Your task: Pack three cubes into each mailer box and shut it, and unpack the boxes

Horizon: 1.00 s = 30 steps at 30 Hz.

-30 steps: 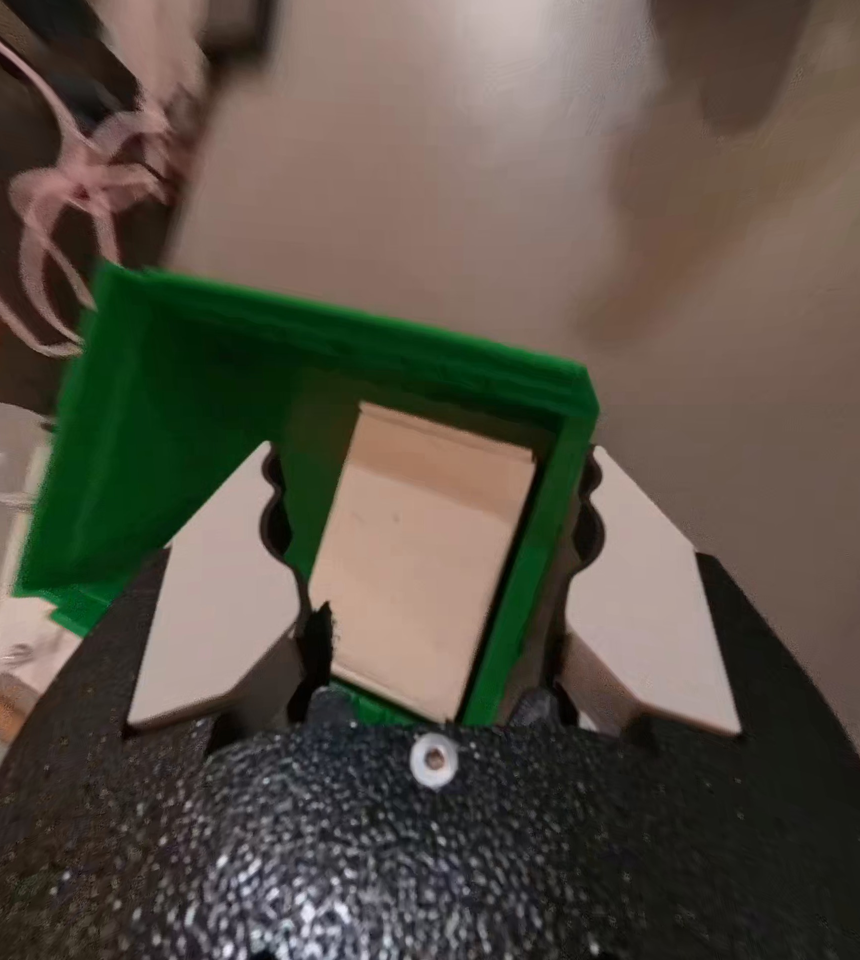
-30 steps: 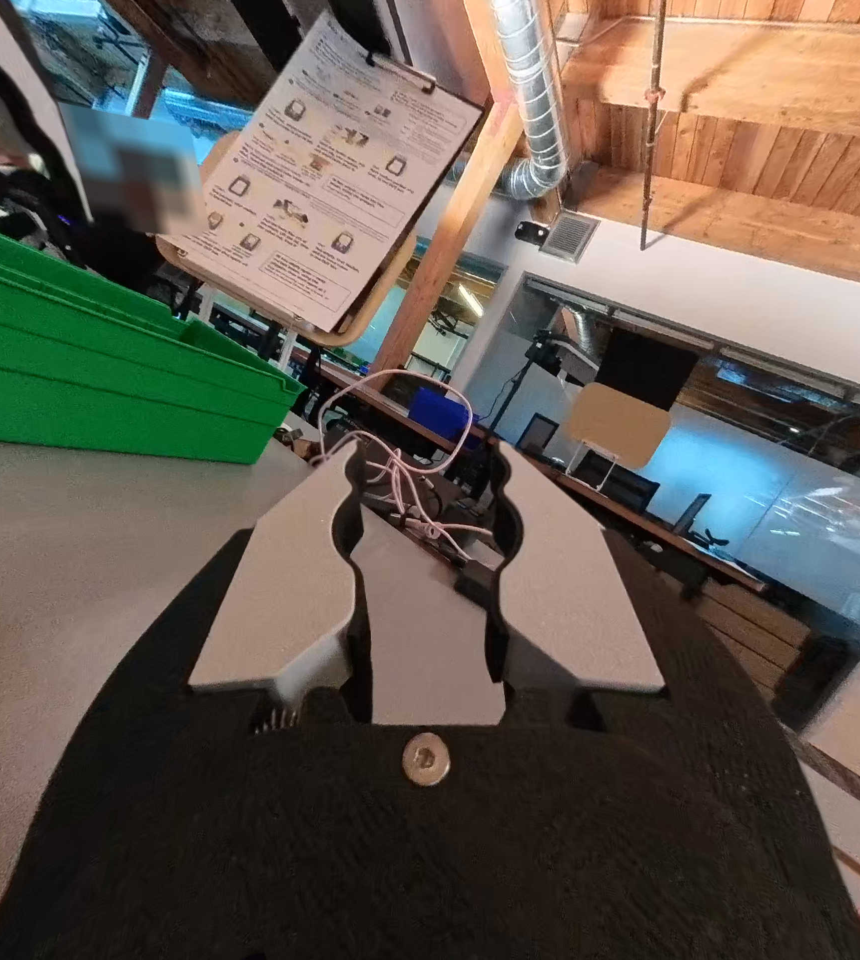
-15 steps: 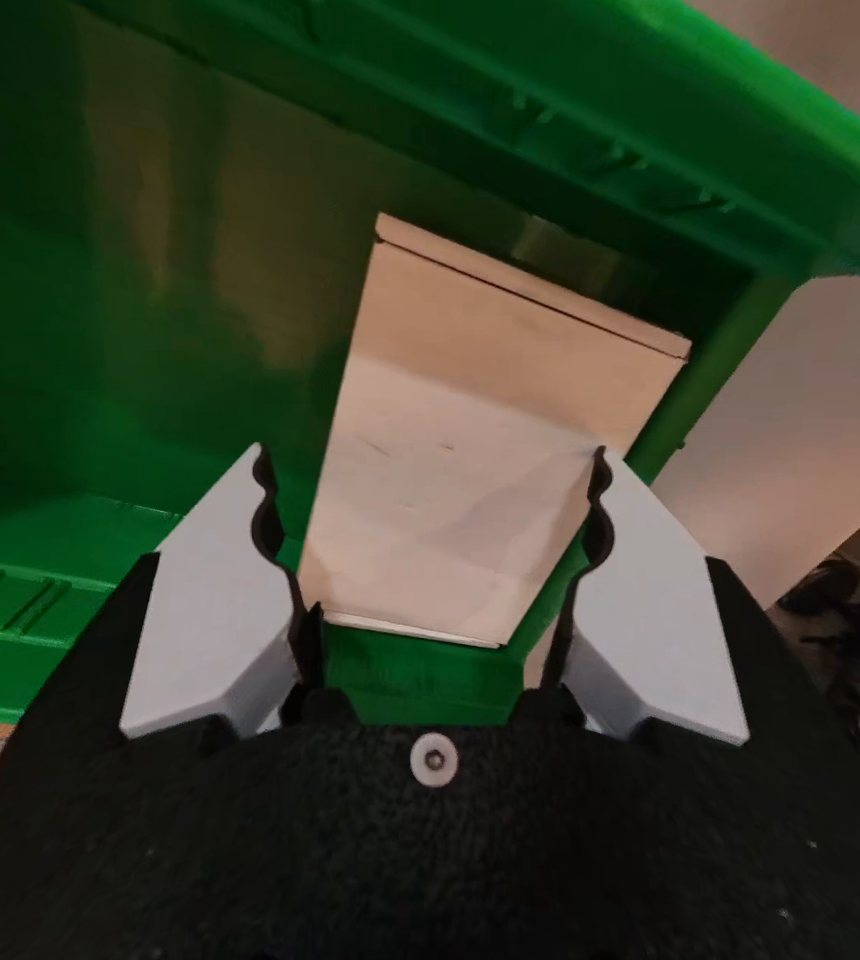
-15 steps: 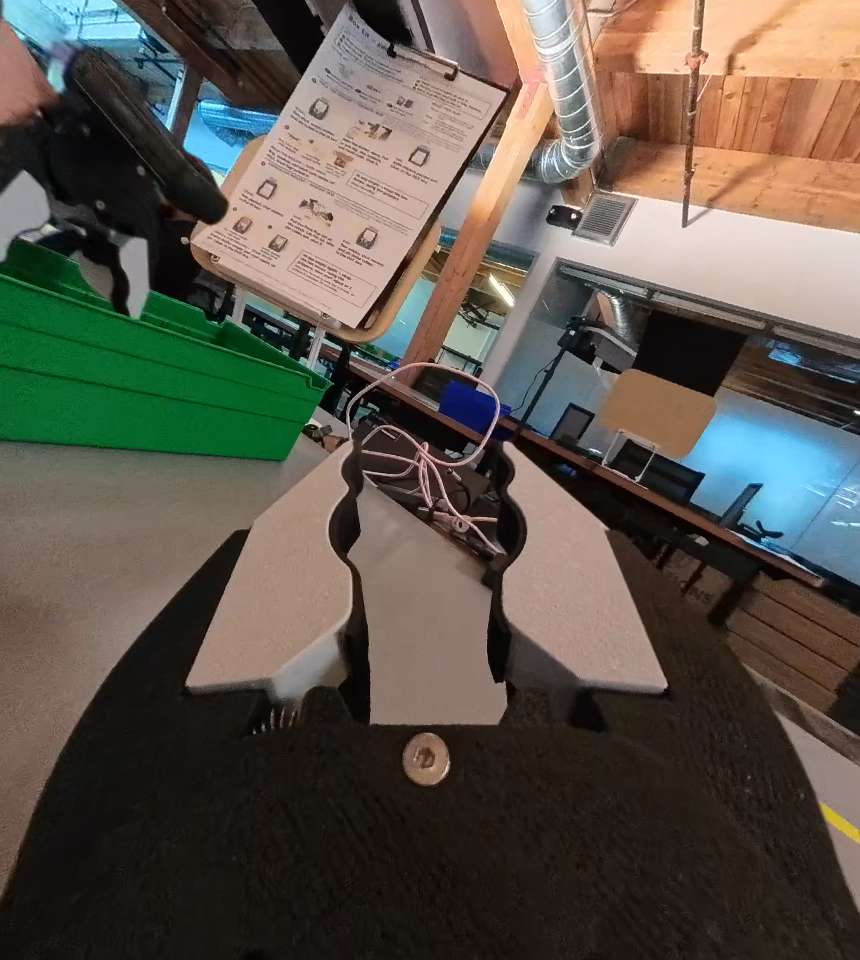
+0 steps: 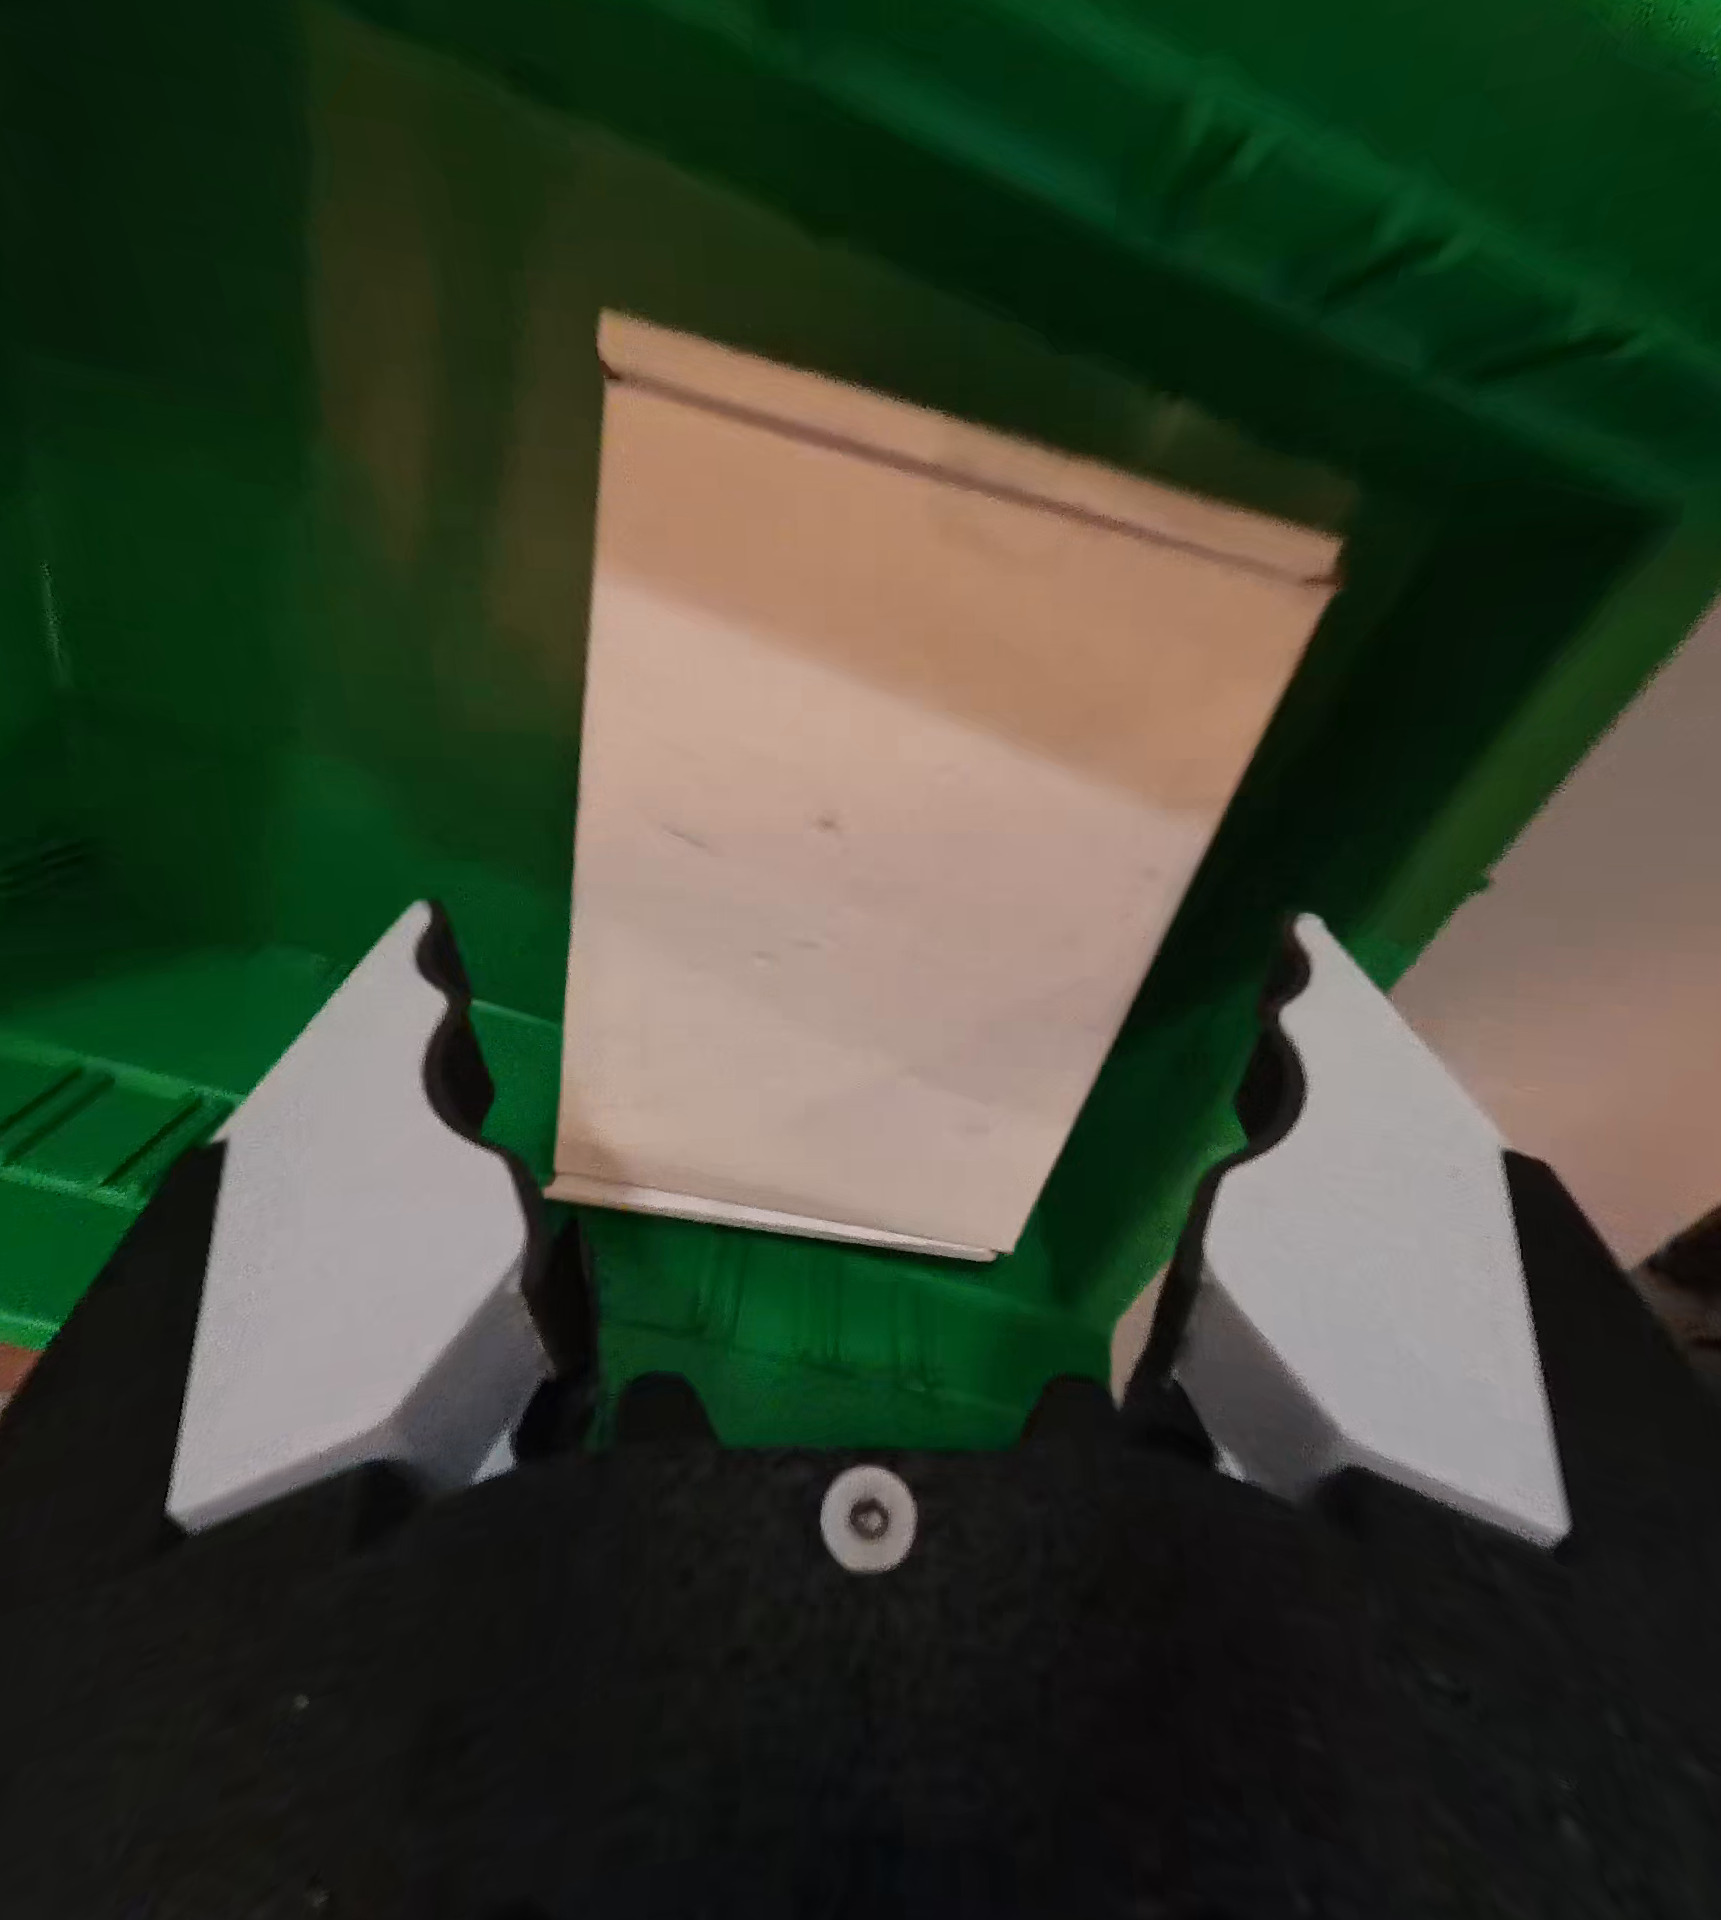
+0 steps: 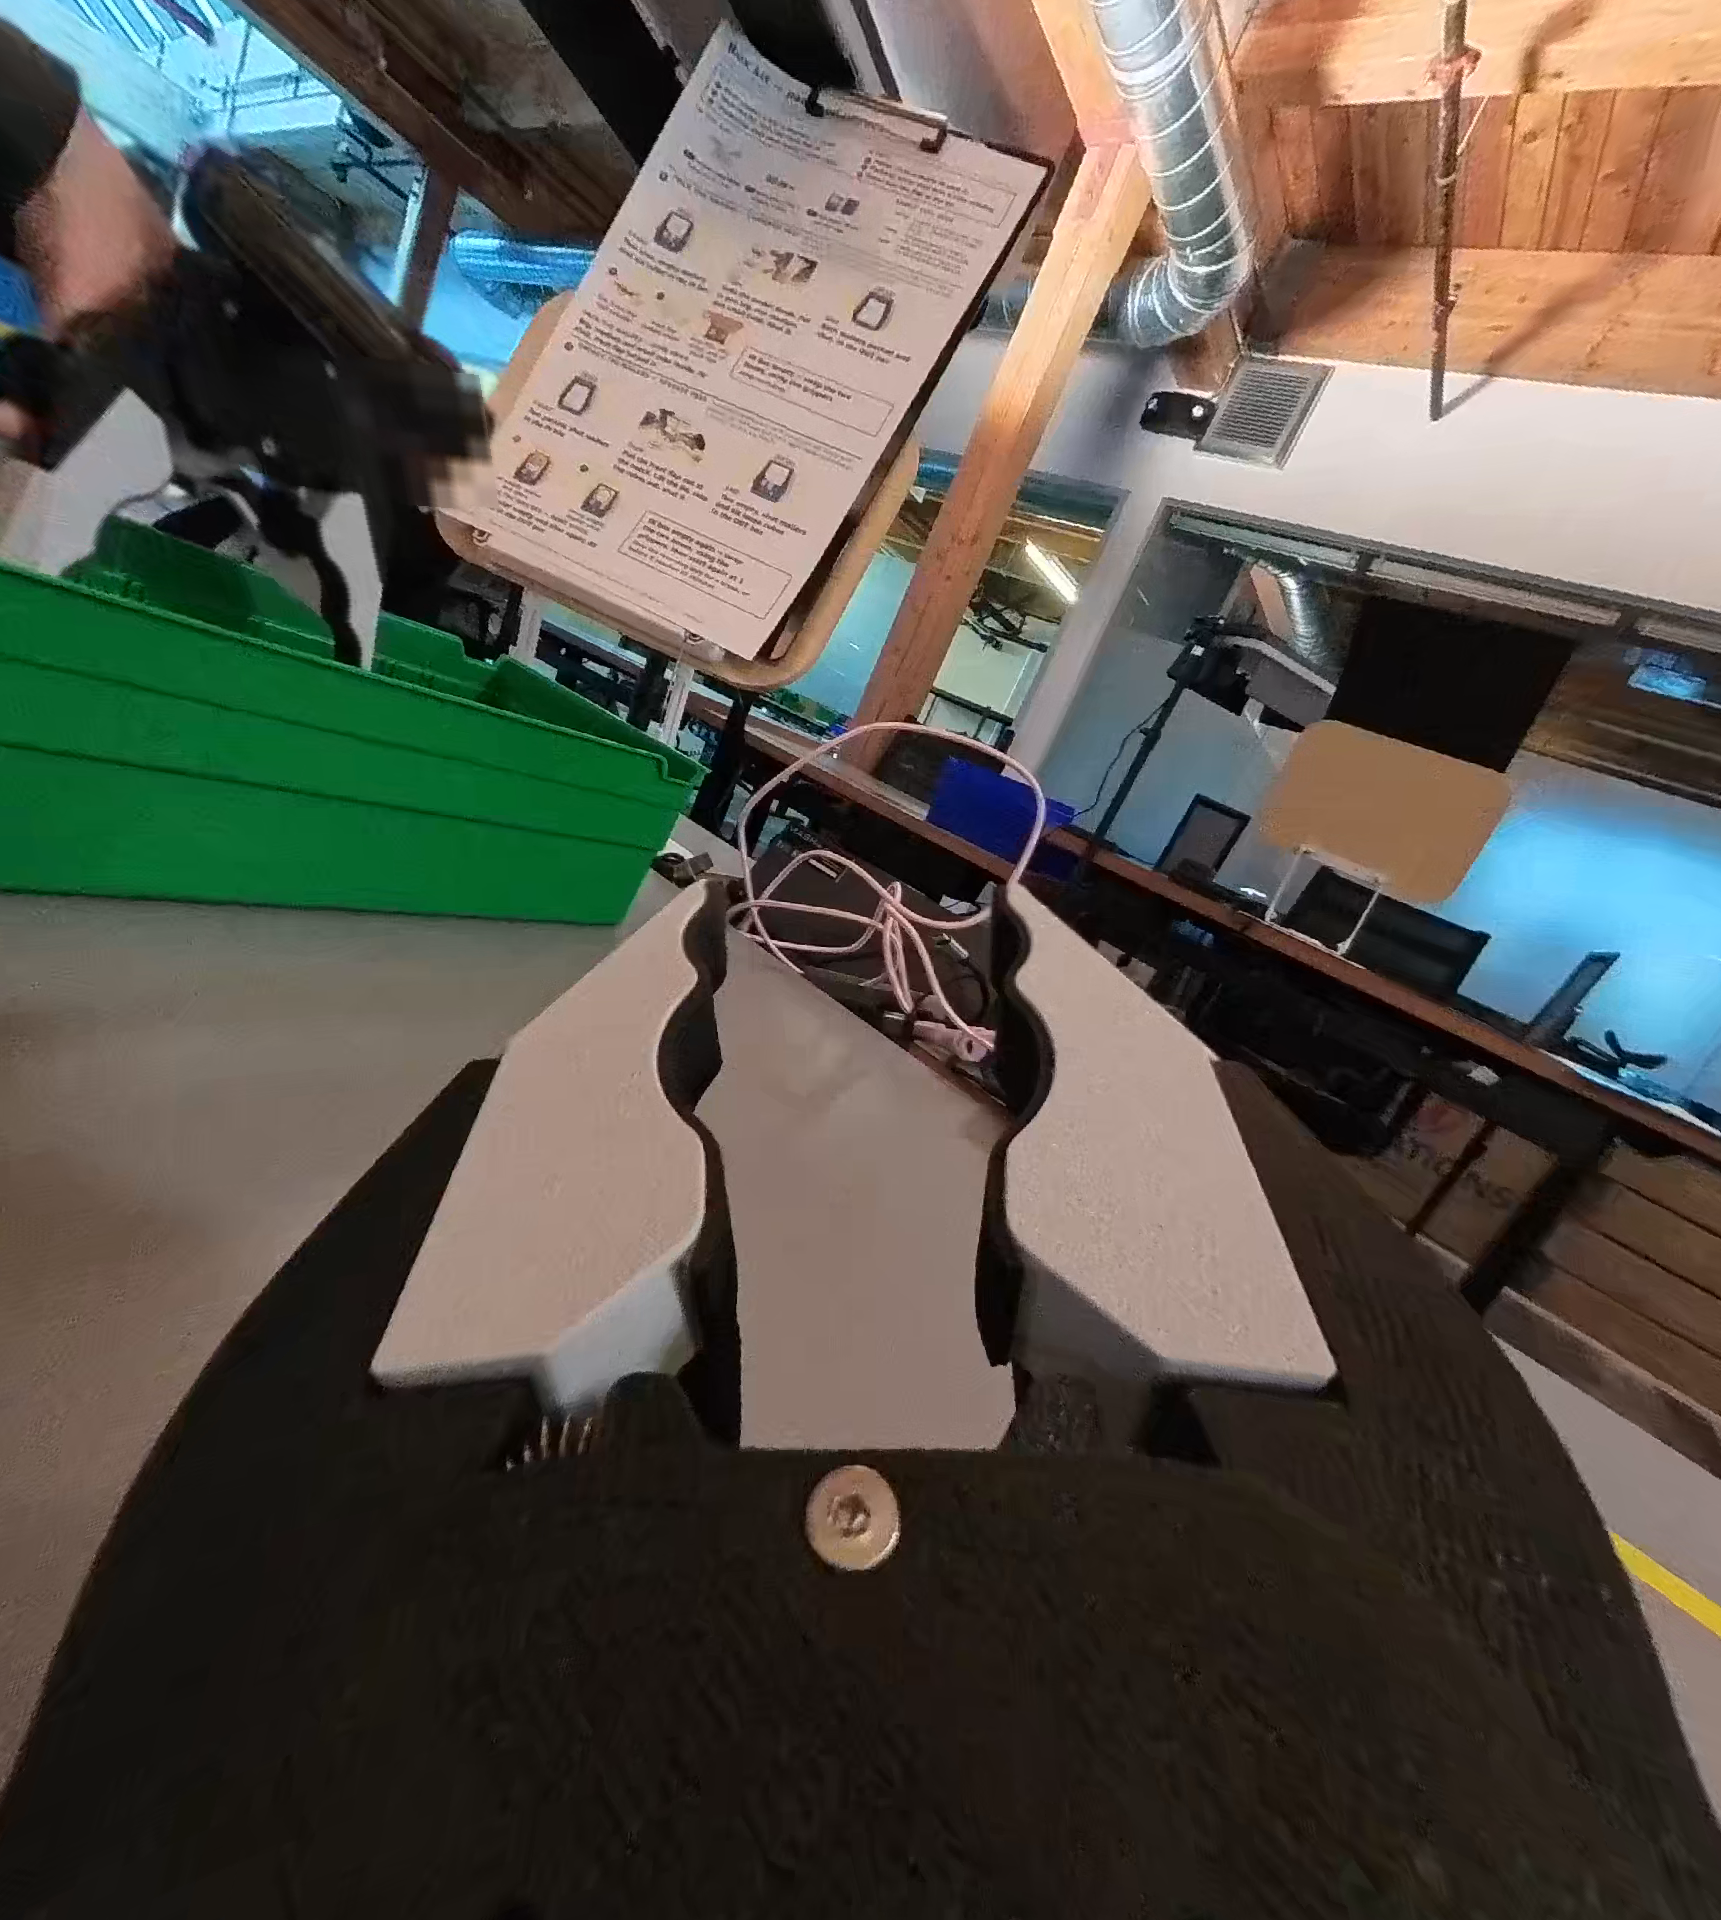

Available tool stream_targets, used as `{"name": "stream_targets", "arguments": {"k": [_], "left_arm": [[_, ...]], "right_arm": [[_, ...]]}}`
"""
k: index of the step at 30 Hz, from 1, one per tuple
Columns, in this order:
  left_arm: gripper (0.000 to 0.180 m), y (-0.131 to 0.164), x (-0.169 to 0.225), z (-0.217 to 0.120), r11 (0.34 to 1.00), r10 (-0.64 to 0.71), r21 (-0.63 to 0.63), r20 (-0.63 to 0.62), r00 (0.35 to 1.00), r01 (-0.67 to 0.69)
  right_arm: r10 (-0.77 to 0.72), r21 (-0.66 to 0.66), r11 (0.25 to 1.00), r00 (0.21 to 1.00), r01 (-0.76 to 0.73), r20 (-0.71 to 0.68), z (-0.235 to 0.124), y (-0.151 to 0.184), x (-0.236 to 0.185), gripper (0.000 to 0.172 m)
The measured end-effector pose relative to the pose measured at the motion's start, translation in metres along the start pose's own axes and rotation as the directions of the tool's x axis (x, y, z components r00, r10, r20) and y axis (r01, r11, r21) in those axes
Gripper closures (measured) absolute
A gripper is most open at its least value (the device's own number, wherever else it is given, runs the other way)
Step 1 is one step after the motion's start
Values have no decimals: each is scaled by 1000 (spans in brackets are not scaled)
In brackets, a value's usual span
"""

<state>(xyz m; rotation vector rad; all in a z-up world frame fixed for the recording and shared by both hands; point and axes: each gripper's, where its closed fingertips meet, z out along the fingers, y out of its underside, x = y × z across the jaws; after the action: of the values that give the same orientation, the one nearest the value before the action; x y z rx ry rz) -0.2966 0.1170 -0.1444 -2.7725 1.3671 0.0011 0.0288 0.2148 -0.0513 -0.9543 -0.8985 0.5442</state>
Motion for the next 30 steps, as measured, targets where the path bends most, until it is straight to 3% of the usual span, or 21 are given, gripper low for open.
{"name": "stream_targets", "arguments": {"k": [1,7,16,23,27,30], "left_arm": [[33,4,-2,6,1000,7,-30,12,1000,-7],[50,1,2,23,998,65,-7,-6,998,-65],[52,5,5,14,993,118,16,86,989,-120],[52,-17,-10,-56,980,149,85,279,949,-179],[52,-59,-8,-110,949,175,178,385,906,-259],[52,-96,13,-125,908,243,224,408,880,-354]], "right_arm": [[0,-1,1000,1000,0,5,0,0,-1,122],[-18,-11,1000,1000,17,-22,1,2,2,120],[-60,-24,998,998,60,-9,3,3,-3,120],[-101,-27,995,993,100,-54,2,2,4,119],[-127,-35,992,988,125,-89,1,2,12,119],[-146,-50,989,981,141,-128,-2,4,24,118]]}}
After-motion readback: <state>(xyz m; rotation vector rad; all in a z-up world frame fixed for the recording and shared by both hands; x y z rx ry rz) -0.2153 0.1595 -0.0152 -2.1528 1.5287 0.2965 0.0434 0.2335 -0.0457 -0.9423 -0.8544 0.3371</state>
